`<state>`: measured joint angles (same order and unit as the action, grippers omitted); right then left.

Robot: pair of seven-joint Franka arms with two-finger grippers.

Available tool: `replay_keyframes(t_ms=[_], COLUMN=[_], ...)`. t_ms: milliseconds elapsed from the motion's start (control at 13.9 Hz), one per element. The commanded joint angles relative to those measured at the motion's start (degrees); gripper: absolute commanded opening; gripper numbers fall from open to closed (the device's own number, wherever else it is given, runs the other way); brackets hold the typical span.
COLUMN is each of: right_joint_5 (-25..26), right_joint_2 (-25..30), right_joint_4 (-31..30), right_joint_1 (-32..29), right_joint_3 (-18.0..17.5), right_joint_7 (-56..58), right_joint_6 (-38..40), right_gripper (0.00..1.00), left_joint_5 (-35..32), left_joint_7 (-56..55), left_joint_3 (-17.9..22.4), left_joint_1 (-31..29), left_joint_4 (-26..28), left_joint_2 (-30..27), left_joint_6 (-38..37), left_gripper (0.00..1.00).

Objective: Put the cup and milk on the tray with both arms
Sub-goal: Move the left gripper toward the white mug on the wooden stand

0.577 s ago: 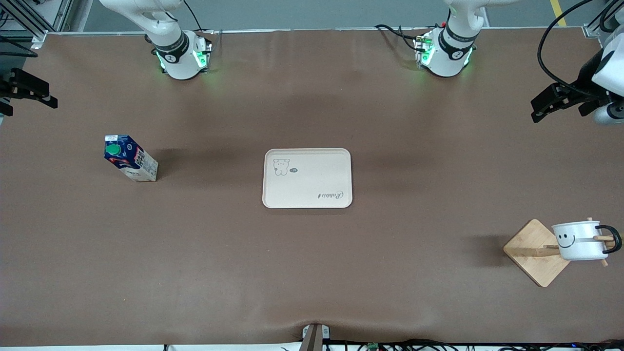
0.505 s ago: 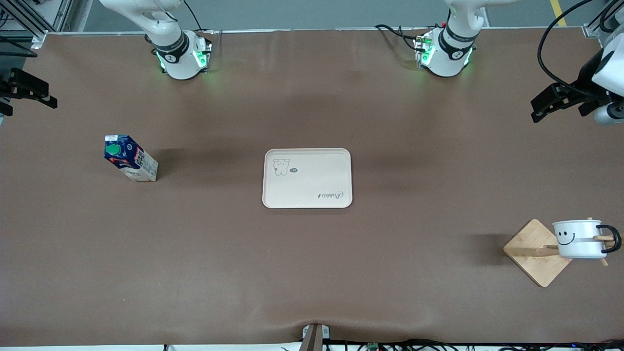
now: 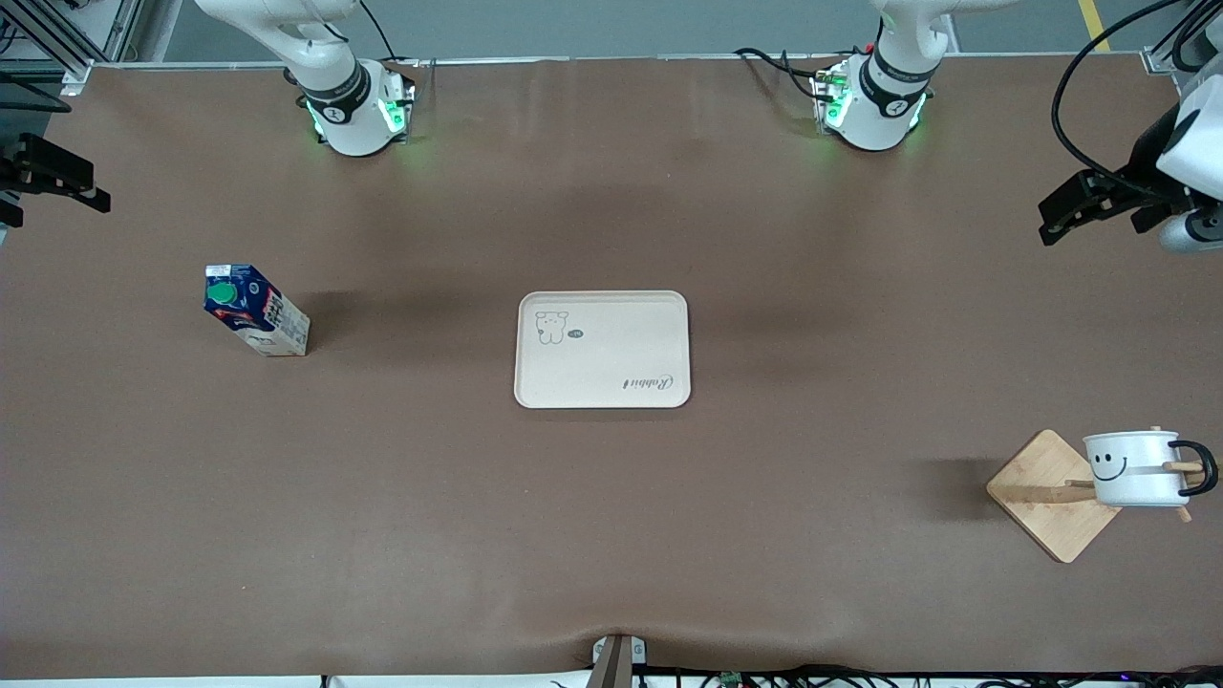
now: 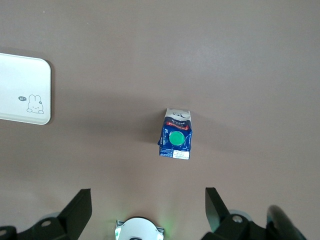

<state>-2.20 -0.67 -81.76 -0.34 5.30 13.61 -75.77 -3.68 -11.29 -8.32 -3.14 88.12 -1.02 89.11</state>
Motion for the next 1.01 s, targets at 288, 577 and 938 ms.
replay_keyframes(t_ms=[288, 577, 938], right_joint_5=[0.2, 0.3, 0.3], right_joint_2=[0.1, -0.9, -0.9], right_joint_4=[-0.2, 0.0, 0.0], right_joint_1=[-0.4, -0.5, -0.5], right_joint_3=[0.0, 0.0, 0.0], right_joint_7=[-1.0, -1.1, -1.1], right_joint_6=[-0.3, -0.3, -0.3], right_gripper=[1.0, 1.0, 1.0], left_joint_5=[0.3, 0.3, 0.9], left_joint_7=[0.7, -0.6, -1.3], left_joint_3=[0.0, 0.0, 0.0], left_joint_1=[-5.3, -7.2, -10.0], left_joint_4=[10.7, 18.3, 26.9], left_joint_2=[-0.1, -0.4, -1.3], left_joint_6=[18.5, 29.0, 41.9], left_gripper=[1.0, 1.0, 1.0])
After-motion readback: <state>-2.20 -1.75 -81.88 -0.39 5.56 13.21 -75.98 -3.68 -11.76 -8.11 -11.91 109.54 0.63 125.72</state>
